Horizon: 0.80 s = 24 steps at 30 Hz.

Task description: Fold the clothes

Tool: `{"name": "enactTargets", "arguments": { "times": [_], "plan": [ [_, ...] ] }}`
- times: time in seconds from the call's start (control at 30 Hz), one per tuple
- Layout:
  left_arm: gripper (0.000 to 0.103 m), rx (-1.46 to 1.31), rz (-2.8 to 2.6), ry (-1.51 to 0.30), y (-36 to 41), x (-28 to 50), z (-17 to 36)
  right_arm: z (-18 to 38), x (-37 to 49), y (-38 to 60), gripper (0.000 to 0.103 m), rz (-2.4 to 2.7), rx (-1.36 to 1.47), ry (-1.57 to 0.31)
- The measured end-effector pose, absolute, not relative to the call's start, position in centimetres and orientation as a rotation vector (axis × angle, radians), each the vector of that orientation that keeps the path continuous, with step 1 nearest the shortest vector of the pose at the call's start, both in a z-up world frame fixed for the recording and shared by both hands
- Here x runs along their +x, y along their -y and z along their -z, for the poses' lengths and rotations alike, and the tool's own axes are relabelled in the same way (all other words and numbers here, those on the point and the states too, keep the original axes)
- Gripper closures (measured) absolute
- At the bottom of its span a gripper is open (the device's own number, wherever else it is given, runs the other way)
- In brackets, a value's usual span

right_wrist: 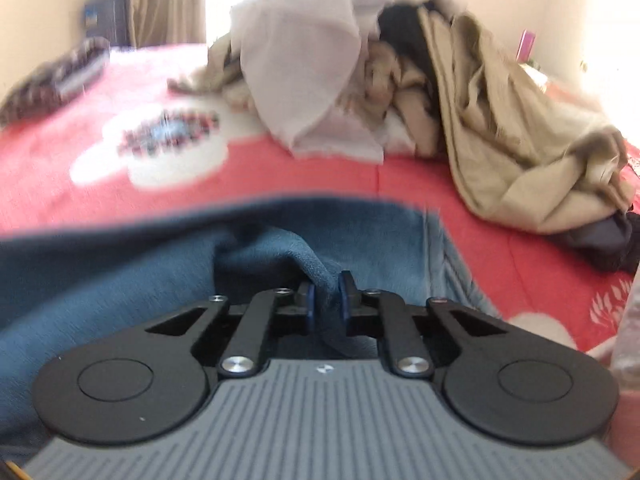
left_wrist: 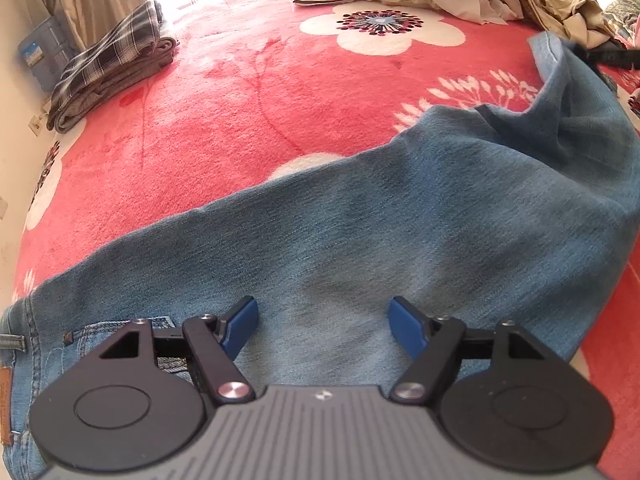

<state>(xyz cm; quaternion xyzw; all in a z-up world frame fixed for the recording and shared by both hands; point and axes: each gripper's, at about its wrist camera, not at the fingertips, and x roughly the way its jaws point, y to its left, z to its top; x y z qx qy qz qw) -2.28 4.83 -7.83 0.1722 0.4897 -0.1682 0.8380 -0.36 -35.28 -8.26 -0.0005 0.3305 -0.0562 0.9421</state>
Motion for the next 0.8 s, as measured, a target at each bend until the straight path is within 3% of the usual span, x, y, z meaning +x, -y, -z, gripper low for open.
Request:
{"name": "enactTargets", "arguments": {
  "times": [0.2, 0.4, 0.53, 0.8],
  "plan": [
    [0.027, 0.353, 0.361, -1.033, -5.0, -2.3, 7.7, 2.0, -5.0, 33.8, 0.096, -0.167, 0.243, -0.420],
    [0.026, 0.345, 0.375, -1.032, -5.3, -2.2, 7.8, -1.5, -8.7, 31.0, 0.096, -0.698, 0.585, -0.357],
    [0.026, 0.343, 0.381, -1.031, -5.5, -2.2, 7.8, -0.6, -10.8, 26.8, 0.096, -1.055, 0.663, -0.504],
    [0.026, 0.342, 0.390, -1.029, -5.6, -2.1, 7.8, 4.1, -14.8, 18.9, 0.092, -1.421, 0.481, -0.959]
  ]
}}
